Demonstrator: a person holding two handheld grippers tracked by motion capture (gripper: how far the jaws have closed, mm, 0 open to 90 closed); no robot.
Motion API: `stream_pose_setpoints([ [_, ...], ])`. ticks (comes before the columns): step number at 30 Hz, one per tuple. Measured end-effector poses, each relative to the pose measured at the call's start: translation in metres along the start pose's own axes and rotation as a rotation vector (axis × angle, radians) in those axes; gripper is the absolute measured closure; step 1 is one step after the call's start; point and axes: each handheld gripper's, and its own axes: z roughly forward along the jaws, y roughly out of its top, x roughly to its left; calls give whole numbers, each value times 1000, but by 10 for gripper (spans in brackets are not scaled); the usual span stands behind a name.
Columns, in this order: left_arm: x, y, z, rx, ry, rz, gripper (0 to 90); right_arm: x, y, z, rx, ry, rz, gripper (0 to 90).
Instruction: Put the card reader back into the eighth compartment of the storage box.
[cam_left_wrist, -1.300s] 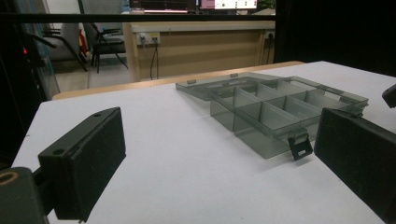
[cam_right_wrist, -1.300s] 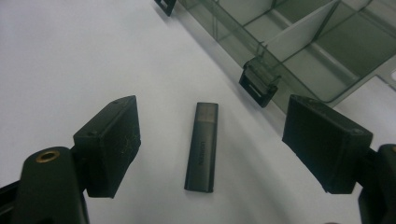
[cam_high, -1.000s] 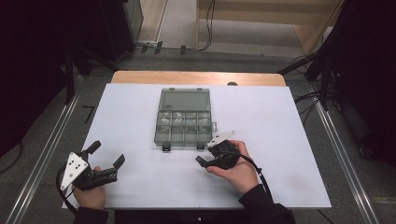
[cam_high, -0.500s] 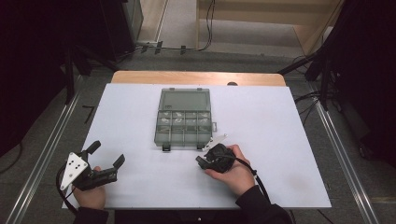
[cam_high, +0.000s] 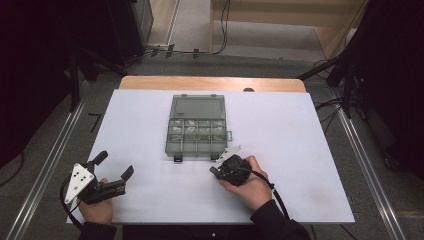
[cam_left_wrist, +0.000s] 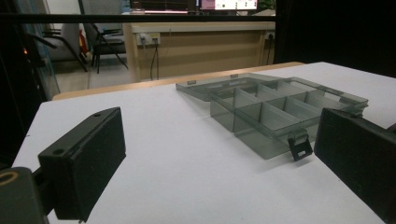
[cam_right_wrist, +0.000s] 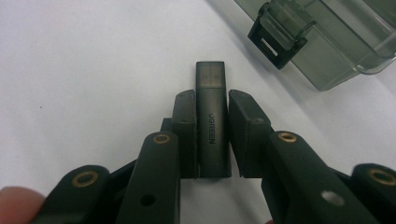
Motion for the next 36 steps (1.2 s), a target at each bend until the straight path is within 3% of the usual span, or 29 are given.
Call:
stream_pose_setpoints([
  [36, 0, 0, 0, 1, 0, 0, 23, -10, 6, -19, -46, 17, 24, 709],
])
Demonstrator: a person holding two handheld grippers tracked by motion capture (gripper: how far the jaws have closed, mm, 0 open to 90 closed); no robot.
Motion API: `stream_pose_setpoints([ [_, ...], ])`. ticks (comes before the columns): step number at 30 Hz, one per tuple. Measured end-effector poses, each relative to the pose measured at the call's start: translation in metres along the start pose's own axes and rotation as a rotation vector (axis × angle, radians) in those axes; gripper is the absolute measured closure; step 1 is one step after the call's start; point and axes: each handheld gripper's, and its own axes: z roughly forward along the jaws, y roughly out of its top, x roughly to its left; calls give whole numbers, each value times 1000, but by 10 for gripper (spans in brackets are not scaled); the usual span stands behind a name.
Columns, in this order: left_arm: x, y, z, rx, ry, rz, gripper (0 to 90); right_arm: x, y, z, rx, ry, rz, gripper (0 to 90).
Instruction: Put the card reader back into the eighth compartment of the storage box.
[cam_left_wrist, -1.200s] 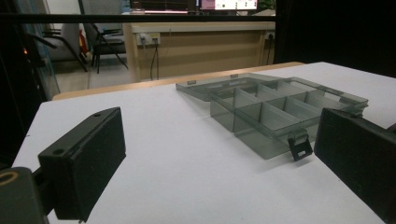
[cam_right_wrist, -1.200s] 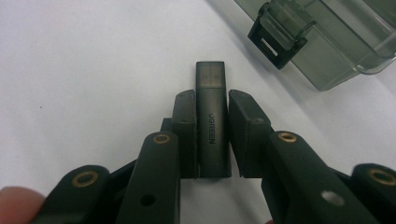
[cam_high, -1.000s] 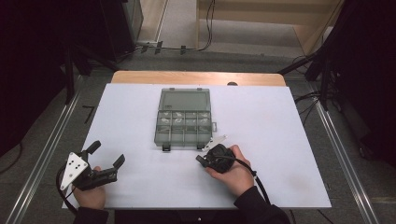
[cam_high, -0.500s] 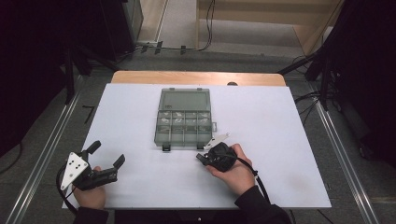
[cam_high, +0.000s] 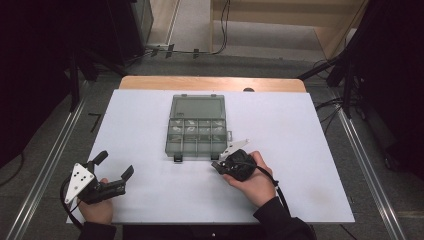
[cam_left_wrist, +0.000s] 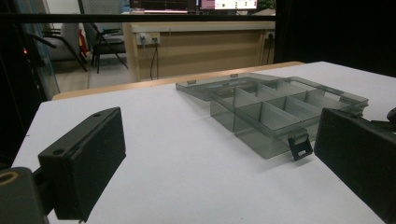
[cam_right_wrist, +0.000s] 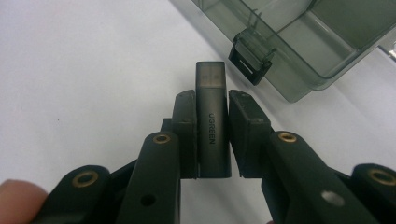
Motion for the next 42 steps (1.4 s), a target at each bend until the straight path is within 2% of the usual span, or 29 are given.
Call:
stream_pose_setpoints([
  [24, 0, 0, 0, 0, 0, 0, 23, -8, 8, -14, -10, 2, -1, 709],
  [42, 0, 0, 0, 1, -1, 0, 23, -15, 18, -24, -21, -14, -6, 709],
])
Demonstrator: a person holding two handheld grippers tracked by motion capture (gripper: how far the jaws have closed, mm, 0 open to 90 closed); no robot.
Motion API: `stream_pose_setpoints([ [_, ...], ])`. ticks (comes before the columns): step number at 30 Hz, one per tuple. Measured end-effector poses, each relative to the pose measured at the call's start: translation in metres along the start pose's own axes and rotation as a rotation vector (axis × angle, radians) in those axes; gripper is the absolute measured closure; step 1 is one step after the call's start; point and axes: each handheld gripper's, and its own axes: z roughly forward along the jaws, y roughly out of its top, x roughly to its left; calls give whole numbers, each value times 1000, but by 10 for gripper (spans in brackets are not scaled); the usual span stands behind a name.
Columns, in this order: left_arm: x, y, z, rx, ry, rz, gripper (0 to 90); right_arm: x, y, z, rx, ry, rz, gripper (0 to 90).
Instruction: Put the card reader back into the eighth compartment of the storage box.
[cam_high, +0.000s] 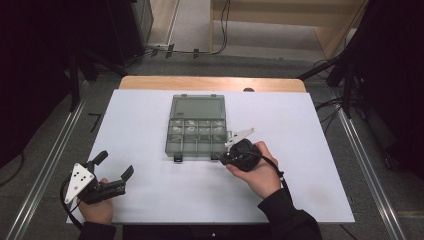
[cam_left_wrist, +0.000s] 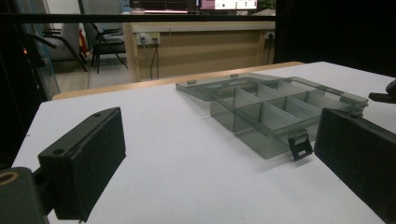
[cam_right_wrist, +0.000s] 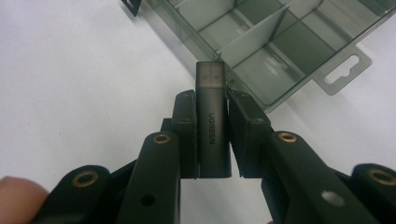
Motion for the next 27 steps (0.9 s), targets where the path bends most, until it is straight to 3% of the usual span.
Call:
stream_pose_setpoints([
  [27, 0, 0, 0, 0, -1, 0, 23, -12, 16, -9, -3, -27, -9, 709],
])
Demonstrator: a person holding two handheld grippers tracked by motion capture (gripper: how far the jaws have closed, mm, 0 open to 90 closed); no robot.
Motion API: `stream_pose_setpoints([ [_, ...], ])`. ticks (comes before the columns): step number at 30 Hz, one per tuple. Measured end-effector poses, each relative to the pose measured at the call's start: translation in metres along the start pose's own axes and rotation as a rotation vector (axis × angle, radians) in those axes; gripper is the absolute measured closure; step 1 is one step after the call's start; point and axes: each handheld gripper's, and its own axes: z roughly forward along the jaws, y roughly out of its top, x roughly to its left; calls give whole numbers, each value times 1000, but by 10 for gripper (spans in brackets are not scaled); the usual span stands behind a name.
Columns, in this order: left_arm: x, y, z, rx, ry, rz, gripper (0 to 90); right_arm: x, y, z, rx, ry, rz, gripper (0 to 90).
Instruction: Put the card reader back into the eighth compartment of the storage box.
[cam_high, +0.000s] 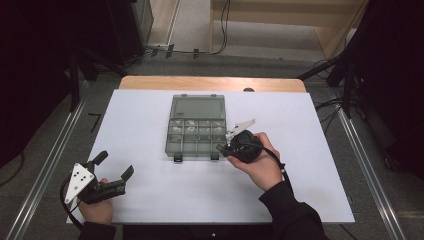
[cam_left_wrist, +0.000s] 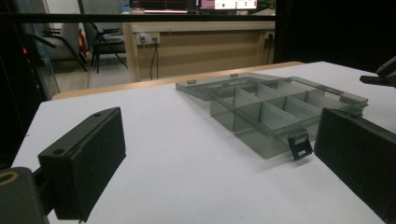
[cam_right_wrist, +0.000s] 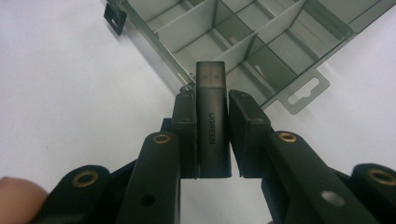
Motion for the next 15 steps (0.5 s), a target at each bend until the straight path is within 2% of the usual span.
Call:
stream_pose_setpoints([
  [15, 0, 0, 0, 0, 0, 0, 23, -8, 10, 8, 5, -17, 10, 709],
])
